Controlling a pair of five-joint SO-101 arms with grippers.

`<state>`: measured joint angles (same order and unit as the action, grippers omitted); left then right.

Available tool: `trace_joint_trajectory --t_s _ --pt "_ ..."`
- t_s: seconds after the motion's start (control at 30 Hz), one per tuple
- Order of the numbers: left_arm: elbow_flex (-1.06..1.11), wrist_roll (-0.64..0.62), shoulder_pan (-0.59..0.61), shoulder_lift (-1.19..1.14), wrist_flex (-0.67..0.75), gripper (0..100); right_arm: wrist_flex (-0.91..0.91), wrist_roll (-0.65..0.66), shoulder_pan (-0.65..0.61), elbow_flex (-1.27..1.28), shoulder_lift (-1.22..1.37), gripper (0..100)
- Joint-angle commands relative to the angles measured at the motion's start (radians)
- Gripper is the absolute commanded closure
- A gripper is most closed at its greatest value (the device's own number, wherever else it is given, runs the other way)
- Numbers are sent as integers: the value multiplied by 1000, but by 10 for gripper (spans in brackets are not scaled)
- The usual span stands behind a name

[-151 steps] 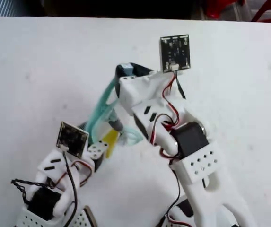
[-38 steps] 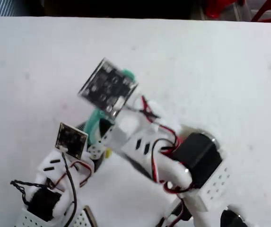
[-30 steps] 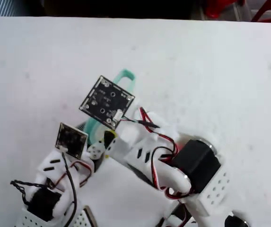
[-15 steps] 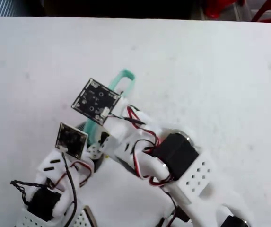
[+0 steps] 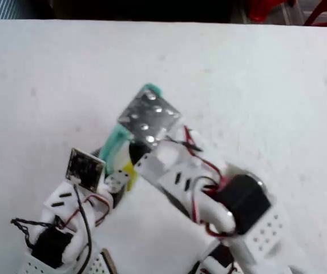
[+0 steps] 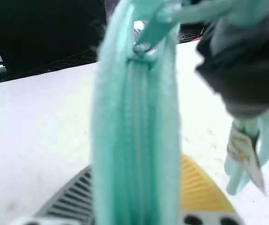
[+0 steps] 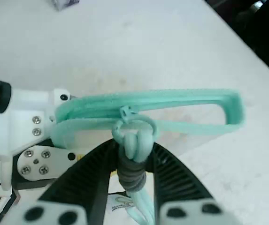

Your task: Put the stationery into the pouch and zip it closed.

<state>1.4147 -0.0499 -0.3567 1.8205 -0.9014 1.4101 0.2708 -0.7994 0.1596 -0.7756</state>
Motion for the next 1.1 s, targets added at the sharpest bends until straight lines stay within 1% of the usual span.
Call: trace_joint_trajectory --t_s 0.0,0.2,0.47,0.53,0.6,0.67,0.7,0.87,1.07 --pt "-89 -12 -1 2 -32 823 -35 5 39 -5 -64 981" --pt "-210 -12 -7 2 -130 823 -36 2 53 35 -64 981" --pt "-241 -12 -5 4 -140 833 -51 3 53 69 -64 981" --pt "-247 -12 -8 4 -140 894 -56 3 53 69 -64 981" --pt "-244 -5 -8 4 -138 991 -65 3 54 69 -64 981" --pt "-239 -9 -8 4 -140 963 -82 -3 71 69 -64 981" --pt "-236 -9 -10 4 -140 979 -97 -3 87 69 -64 981" --pt "-216 -6 -10 4 -137 980 -234 -5 180 71 -62 981" --pt "-204 -6 -10 4 -133 980 -364 -5 219 71 -47 981"
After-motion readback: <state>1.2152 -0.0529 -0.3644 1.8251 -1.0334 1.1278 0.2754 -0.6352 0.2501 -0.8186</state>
